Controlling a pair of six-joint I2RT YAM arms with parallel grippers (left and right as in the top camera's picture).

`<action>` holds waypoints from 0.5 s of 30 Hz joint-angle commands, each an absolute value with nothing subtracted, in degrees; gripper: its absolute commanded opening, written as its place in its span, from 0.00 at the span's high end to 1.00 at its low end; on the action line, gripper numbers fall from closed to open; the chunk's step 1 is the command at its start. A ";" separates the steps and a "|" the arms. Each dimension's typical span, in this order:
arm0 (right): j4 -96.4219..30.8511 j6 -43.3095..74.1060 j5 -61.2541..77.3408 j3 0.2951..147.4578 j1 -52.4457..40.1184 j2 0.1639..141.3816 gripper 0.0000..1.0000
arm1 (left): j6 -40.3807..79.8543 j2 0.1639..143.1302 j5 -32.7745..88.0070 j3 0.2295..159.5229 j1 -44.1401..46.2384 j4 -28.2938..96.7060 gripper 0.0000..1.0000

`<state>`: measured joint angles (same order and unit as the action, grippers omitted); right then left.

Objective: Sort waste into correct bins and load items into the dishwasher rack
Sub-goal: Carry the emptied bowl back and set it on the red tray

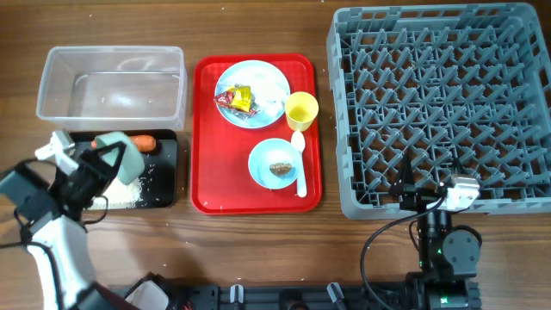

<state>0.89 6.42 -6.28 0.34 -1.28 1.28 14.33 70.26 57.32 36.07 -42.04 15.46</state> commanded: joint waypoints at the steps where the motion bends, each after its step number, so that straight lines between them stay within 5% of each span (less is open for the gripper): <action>1: 1.13 6.85 -6.85 0.30 -1.04 1.34 0.00 | 17.19 65.14 47.05 38.89 -34.81 16.47 0.96; 15: 1.13 6.85 -6.85 0.30 -1.04 1.34 0.00 | 17.21 61.45 21.21 44.18 -3.70 29.02 0.96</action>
